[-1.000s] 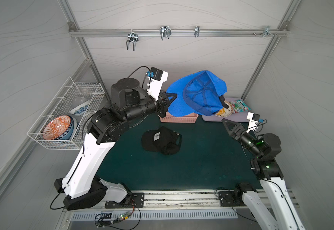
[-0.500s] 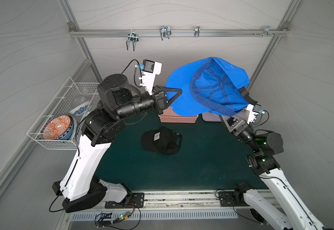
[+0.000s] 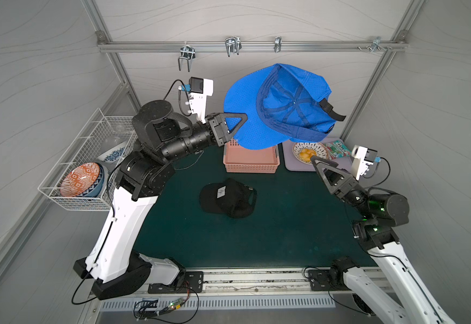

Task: Turn the baseball cap inside out
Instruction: Turn over the baseball cap.

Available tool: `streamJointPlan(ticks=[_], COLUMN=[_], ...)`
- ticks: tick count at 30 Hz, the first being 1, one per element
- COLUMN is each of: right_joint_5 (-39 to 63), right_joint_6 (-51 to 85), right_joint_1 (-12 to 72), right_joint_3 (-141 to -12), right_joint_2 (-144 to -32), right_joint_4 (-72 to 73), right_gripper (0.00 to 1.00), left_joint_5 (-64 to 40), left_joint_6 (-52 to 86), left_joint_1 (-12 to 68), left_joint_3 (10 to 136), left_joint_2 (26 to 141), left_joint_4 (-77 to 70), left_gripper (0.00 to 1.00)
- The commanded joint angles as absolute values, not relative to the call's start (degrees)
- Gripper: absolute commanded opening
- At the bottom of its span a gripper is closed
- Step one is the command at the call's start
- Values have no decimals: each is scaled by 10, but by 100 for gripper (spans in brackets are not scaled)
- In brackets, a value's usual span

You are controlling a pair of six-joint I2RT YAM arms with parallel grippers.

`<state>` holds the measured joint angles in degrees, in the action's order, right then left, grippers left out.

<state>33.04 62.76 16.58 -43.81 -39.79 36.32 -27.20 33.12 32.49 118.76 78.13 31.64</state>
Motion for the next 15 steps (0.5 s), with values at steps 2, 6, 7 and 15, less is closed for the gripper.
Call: streamJointPlan(ticks=[2, 6, 7, 15], right_joint_5=[323, 330, 325, 277], right_joint_6=[711, 736, 735, 761], right_joint_1=[146, 145, 146, 145], right_joint_3=[-437, -474, -478, -483], right_joint_2=[-435, -464, -464, -477], right_joint_4=[489, 533, 533, 556], right_gripper=[89, 89, 89, 75], left_joint_5=[-321, -324, -325, -349], left_joint_6=[349, 349, 349, 357], left_joint_1=[319, 317, 317, 316], left_joint_3=[1181, 1176, 1174, 1161], left_joint_2=[771, 769, 769, 765], left_joint_4=[250, 251, 250, 231], left_gripper=[0, 0, 0, 0])
